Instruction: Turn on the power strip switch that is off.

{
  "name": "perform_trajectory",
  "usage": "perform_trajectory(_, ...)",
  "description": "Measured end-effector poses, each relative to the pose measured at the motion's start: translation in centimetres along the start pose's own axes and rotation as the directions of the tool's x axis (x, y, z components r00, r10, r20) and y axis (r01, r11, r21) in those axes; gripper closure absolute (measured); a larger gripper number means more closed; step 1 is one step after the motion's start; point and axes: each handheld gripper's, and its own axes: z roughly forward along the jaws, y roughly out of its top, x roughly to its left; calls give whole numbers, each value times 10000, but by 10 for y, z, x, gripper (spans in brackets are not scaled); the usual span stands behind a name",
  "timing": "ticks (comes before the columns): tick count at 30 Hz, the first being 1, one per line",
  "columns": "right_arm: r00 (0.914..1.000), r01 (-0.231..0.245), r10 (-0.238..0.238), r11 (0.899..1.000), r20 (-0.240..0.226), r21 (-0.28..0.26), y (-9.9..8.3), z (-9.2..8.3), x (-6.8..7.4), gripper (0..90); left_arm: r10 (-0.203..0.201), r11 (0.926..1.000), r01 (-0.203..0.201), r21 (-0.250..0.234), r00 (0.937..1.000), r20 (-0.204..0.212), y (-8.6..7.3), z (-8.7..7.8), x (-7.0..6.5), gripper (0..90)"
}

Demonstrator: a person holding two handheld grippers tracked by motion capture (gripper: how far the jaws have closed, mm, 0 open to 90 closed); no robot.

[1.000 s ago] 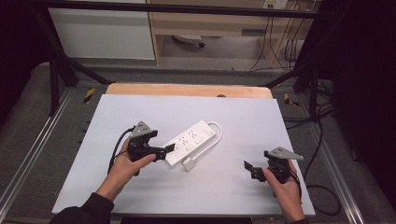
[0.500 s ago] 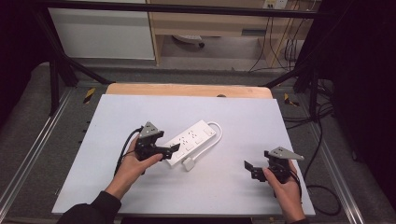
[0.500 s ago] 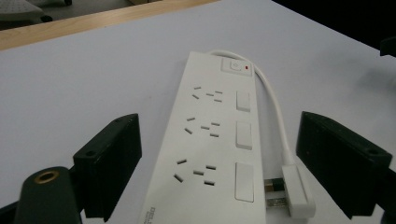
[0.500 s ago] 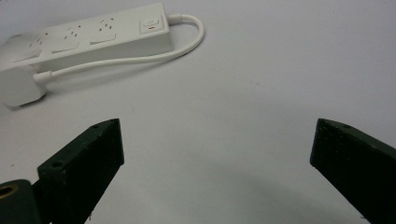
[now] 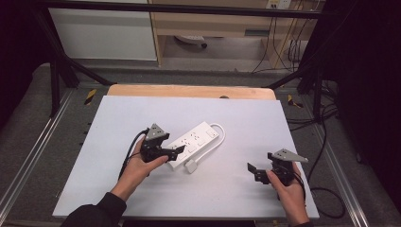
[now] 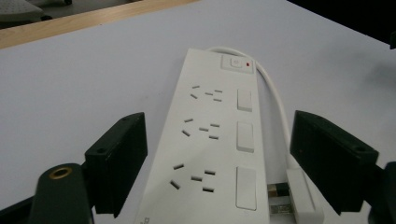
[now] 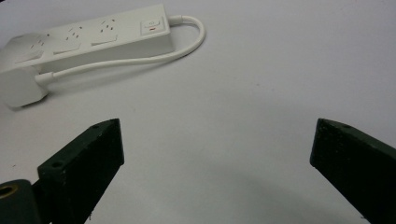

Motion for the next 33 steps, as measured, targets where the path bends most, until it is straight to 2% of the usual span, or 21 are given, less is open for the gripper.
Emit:
perform_trajectory(4,10000,-20,20,10000,-9,14,0,0,0,33,150,9998,-150,107,9999,28,0,3,-2,248)
perform_trajectory(7,10000,-25,25,10000,-11,6,0,0,0,33,342,9992,-343,188,9994,60,0,5,-4,315)
perform_trajectory(8,10000,-21,21,10000,-13,8,0,0,0,33,398,9990,-399,204,9992,52,1,5,-5,369)
perform_trajectory(10,10000,-22,22,10000,-14,5,0,0,0,33,475,9986,-477,233,9988,95,1,6,-7,391)
perform_trajectory(12,10000,-20,20,10000,-16,-5,0,0,0,33,570,9980,-575,251,9982,188,1,7,-8,463)
perform_trajectory(15,10000,3,-3,10000,-18,0,0,-1,0,33,674,9971,-683,324,9973,280,2,9,-11,513)
perform_trajectory(20,10000,-5,5,10000,-19,-5,0,-1,0,33,738,9961,-755,452,9965,398,1,12,-13,573)
perform_trajectory(28,10000,28,-28,10000,-31,-24,0,-1,0,33,704,9948,-756,678,9946,757,-1,16,-15,741)
perform_trajectory(30,10000,24,-24,10000,-33,-22,0,-1,0,33,721,9942,-780,735,9942,798,-2,17,-15,757)
perform_trajectory(31,10000,20,-20,10000,-32,-23,0,-1,0,33,726,9941,-788,742,9939,829,-2,17,-15,798)
perform_trajectory(33,10000,9,-9,10000,-27,-17,1,-1,0,33,772,9935,-840,765,9931,887,-3,18,-16,816)
